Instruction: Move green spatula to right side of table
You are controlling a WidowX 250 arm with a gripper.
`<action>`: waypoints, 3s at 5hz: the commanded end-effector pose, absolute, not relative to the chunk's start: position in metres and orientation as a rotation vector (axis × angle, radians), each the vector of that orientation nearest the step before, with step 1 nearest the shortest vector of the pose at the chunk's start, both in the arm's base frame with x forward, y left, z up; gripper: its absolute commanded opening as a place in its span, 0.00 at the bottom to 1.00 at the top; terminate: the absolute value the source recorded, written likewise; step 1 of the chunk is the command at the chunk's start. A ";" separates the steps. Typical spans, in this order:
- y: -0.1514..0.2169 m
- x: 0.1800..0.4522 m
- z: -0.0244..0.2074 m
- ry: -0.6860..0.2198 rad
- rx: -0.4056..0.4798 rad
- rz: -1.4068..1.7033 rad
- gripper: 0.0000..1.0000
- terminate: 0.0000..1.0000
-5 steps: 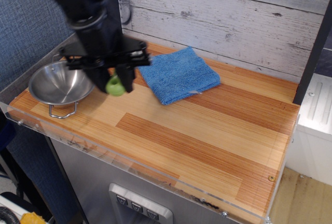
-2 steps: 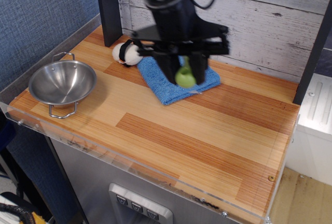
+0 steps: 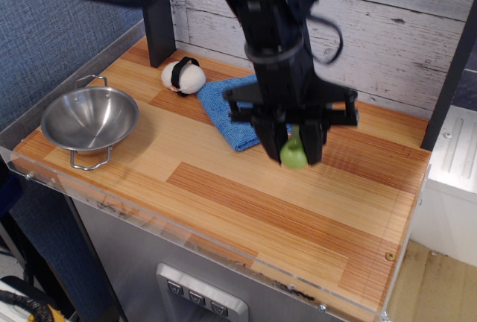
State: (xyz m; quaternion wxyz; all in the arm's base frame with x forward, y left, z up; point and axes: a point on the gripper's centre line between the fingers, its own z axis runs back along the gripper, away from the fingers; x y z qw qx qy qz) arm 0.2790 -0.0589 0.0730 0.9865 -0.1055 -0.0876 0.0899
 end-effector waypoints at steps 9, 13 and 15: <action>-0.099 0.275 0.016 -0.141 -0.204 0.190 1.00 0.00; -0.089 0.267 0.093 -0.242 -0.255 0.229 1.00 0.00; -0.071 0.249 0.145 -0.309 -0.274 0.251 1.00 0.00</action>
